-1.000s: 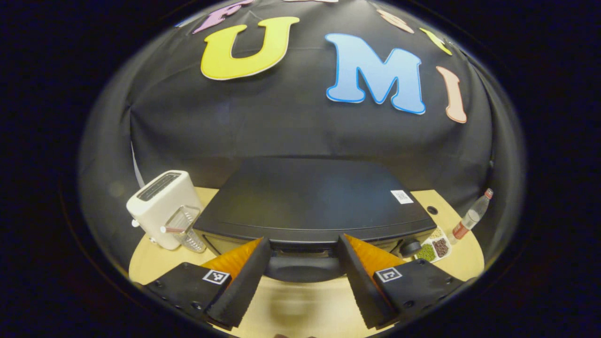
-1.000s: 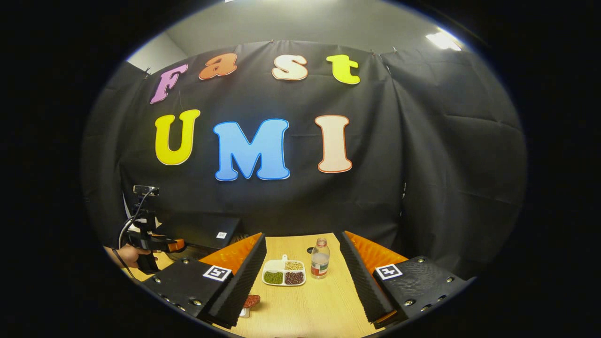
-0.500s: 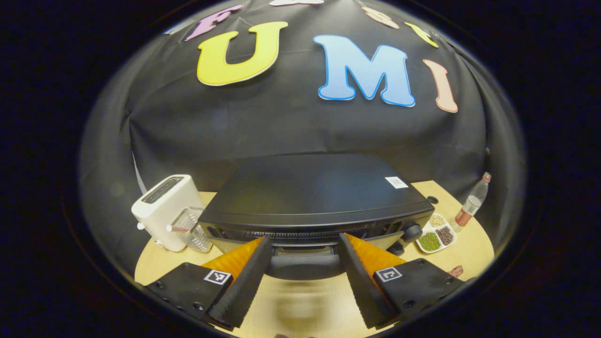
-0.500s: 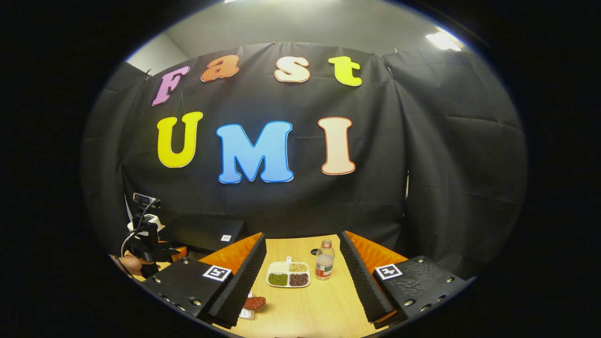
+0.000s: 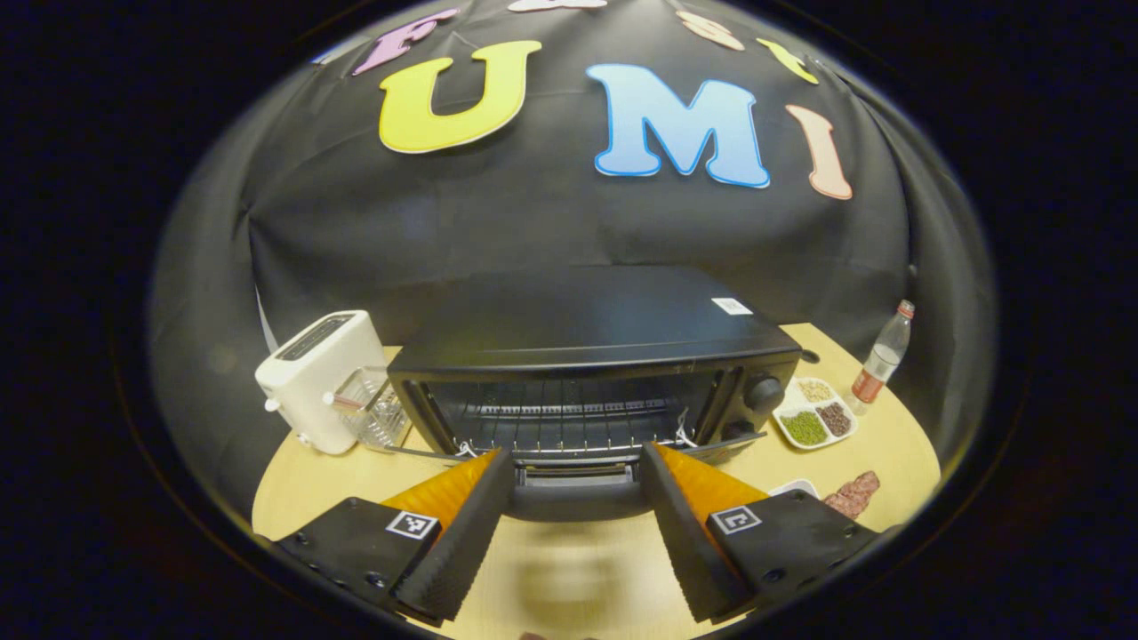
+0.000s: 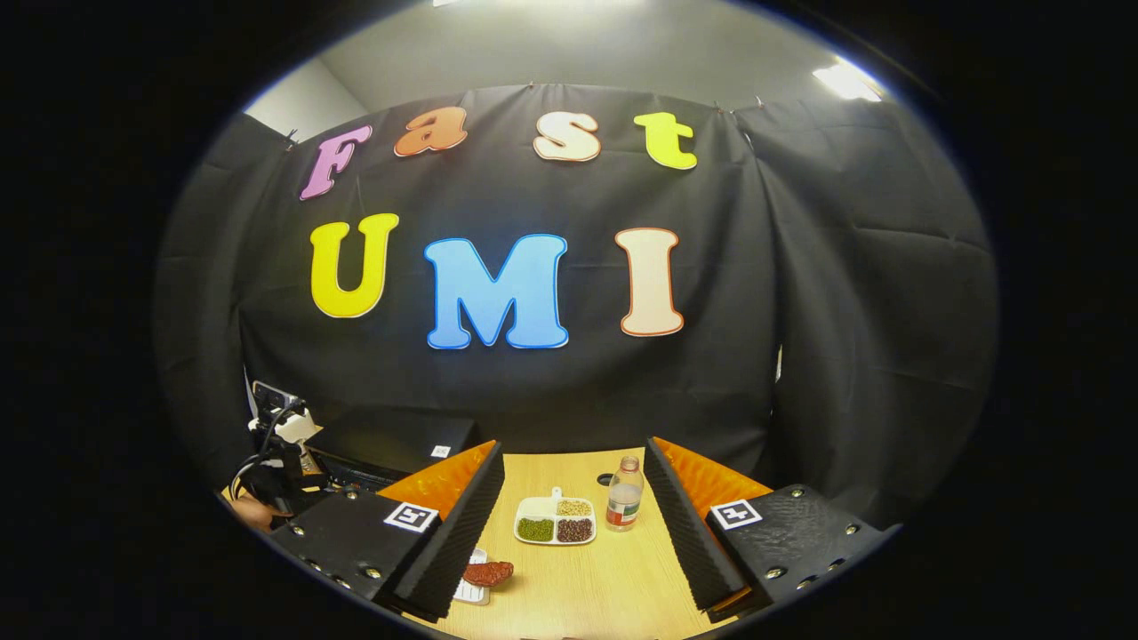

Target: Open the electric oven with the left hand, put the food in, and close the electric oven.

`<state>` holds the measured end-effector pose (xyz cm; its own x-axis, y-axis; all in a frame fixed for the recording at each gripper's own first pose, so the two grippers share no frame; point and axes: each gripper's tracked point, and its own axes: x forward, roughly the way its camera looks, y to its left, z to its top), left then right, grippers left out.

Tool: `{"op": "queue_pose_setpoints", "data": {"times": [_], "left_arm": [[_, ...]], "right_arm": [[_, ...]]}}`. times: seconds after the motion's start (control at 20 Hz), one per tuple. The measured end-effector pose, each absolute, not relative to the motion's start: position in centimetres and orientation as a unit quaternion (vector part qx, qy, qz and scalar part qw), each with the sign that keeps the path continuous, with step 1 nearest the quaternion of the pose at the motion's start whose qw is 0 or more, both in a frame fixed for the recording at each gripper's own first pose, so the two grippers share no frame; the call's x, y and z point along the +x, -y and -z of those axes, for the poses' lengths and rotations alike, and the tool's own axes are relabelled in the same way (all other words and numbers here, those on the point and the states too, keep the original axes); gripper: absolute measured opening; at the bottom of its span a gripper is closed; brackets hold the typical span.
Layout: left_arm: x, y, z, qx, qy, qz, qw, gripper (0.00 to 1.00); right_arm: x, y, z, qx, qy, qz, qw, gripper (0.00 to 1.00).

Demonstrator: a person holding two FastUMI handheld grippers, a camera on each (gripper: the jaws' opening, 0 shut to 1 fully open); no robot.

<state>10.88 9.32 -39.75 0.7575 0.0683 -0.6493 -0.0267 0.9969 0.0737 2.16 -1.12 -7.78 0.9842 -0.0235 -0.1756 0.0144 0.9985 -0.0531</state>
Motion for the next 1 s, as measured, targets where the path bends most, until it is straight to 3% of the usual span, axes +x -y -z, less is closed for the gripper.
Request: {"op": "queue_pose_setpoints", "data": {"times": [0.05,0.2,0.25,0.3,0.55,0.8,0.9,1.0], "left_arm": [[10.4,-9.3,39.9,0.030,-0.349,-0.025,0.936,0.99],[9.1,-9.1,40.7,0.029,-0.359,-0.022,0.933,0.96],[8.6,-9.1,41.1,0.027,-0.363,-0.022,0.931,0.99],[8.0,-9.1,41.3,0.026,-0.368,-0.022,0.929,0.95],[6.4,-9.0,42.5,0.026,-0.377,-0.021,0.926,0.99],[4.6,-9.1,44.4,0.021,-0.396,-0.020,0.918,0.92],[3.6,-8.9,45.7,0.020,-0.408,-0.021,0.913,1.00],[3.3,-9.3,46.3,0.015,-0.411,-0.026,0.911,0.98]], "right_arm": [[2.1,1.0,7.8,-0.028,-0.089,0.008,0.996,0.96],[1.7,0.7,8.0,-0.033,-0.092,0.005,0.995,0.96],[1.6,0.7,8.0,-0.033,-0.092,0.005,0.995,0.96],[1.5,0.6,7.9,-0.033,-0.092,0.005,0.995,0.96],[1.1,1.2,8.2,-0.042,-0.093,0.010,0.995,0.96],[0.8,1.3,8.4,-0.036,-0.097,0.007,0.995,0.96],[0.6,1.4,8.5,-0.037,-0.099,0.004,0.994,0.96],[0.6,1.3,8.8,-0.038,-0.104,-0.003,0.994,0.96]]}}
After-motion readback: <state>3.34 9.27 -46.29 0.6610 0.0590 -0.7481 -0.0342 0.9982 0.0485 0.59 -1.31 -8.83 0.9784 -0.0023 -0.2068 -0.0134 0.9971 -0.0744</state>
